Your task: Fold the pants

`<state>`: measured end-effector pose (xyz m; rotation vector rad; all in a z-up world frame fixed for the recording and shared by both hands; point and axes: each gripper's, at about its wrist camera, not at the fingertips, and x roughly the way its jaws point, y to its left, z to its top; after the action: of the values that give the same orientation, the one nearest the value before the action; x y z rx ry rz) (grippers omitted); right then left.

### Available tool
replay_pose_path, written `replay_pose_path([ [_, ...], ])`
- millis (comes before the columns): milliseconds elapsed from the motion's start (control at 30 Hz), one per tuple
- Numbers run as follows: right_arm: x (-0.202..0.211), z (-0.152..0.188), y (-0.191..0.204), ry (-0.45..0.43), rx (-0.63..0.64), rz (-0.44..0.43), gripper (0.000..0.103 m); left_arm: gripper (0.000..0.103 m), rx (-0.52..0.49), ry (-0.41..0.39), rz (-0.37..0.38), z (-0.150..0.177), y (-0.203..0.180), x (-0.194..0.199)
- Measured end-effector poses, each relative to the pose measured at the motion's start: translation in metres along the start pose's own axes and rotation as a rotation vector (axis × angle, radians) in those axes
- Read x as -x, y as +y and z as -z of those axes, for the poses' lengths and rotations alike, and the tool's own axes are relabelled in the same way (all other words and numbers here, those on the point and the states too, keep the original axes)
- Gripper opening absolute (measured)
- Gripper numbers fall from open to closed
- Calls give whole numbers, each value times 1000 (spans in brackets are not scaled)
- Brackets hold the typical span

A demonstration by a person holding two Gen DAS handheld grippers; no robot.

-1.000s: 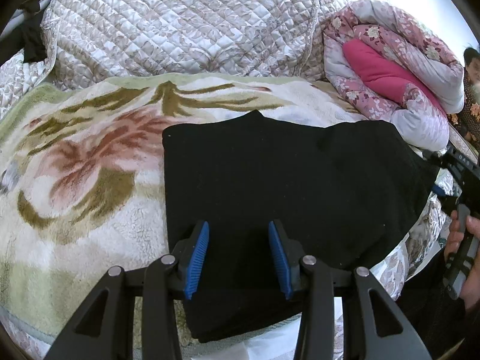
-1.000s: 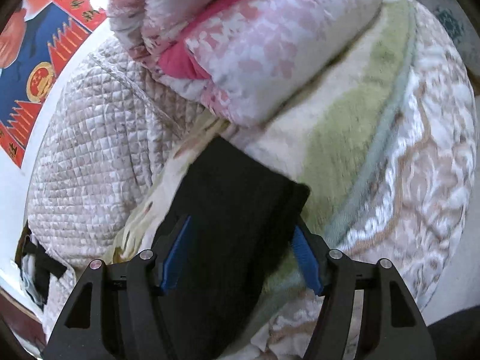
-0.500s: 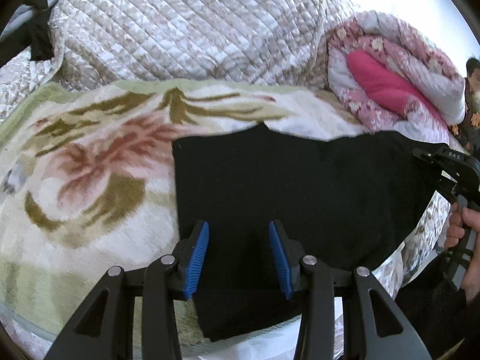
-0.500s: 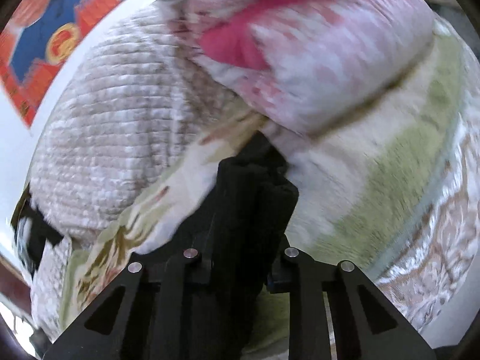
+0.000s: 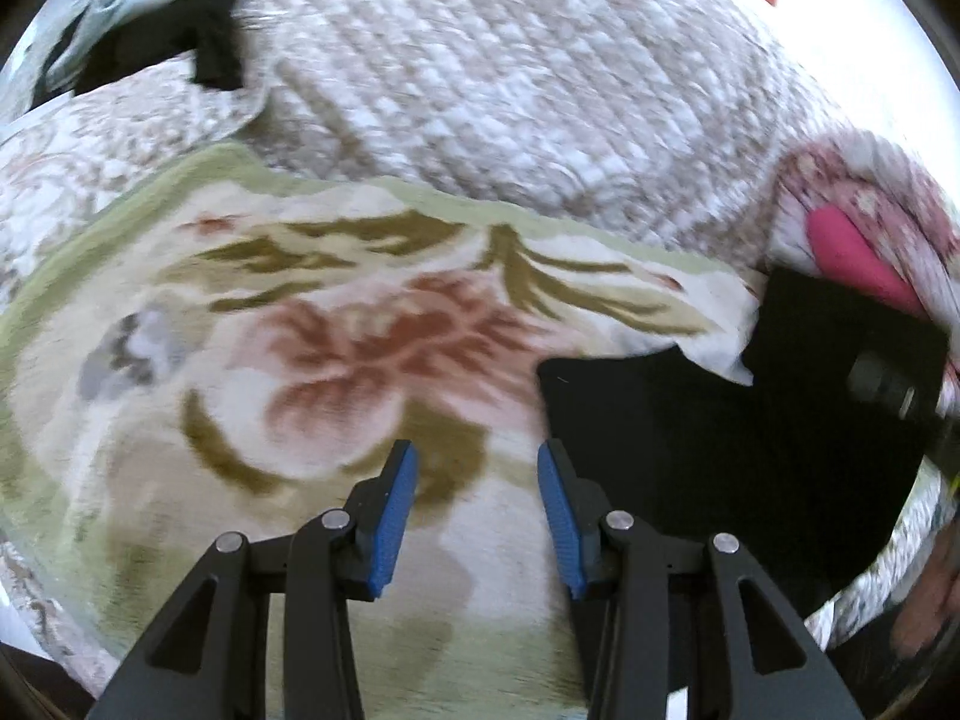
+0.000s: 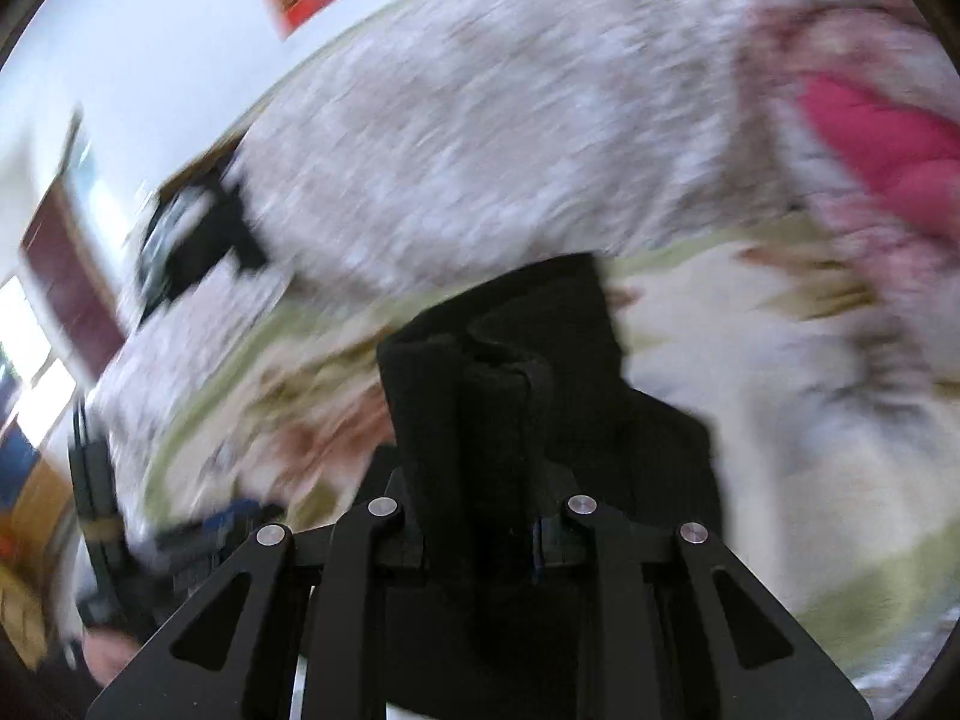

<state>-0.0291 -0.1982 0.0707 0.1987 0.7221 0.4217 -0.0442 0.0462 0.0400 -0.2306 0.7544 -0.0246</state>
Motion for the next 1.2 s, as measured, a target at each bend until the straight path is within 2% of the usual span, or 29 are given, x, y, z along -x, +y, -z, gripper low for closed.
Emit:
replay_pose_path([
  [67, -27, 21, 16, 94, 63, -42, 21, 45, 27, -4, -12, -3, 9, 1],
  [167, -51, 42, 30, 162, 145, -19, 21, 45, 63, -3, -23, -5, 20, 2],
  [400, -37, 35, 40, 94, 208, 2, 21, 45, 58, -1, -8, -4, 16, 2],
  [533, -47, 52, 48, 125, 252, -17, 21, 45, 54, 3, -10, -3, 16, 1],
  [800, -47, 58, 51, 112, 289, -24, 22, 45, 49, 3, -3, -2, 14, 0],
  [867, -47, 61, 53, 101, 303, -25, 27, 45, 47, 2, -1, -2, 13, 0],
  [933, -47, 64, 55, 110, 318, -48, 48, 45, 45, 4, -2, -2, 13, -1],
  [967, -45, 65, 59, 118, 338, -63, 52, 45, 43, 6, -2, -1, 13, -1],
  [1100, -25, 61, 62, 100, 343, -114, 54, 45, 43, 5, -1, -1, 13, -1],
  [1200, 0, 51, 49, 36, 285, -155, 54, 45, 43, -3, 4, -1, 12, 0],
])
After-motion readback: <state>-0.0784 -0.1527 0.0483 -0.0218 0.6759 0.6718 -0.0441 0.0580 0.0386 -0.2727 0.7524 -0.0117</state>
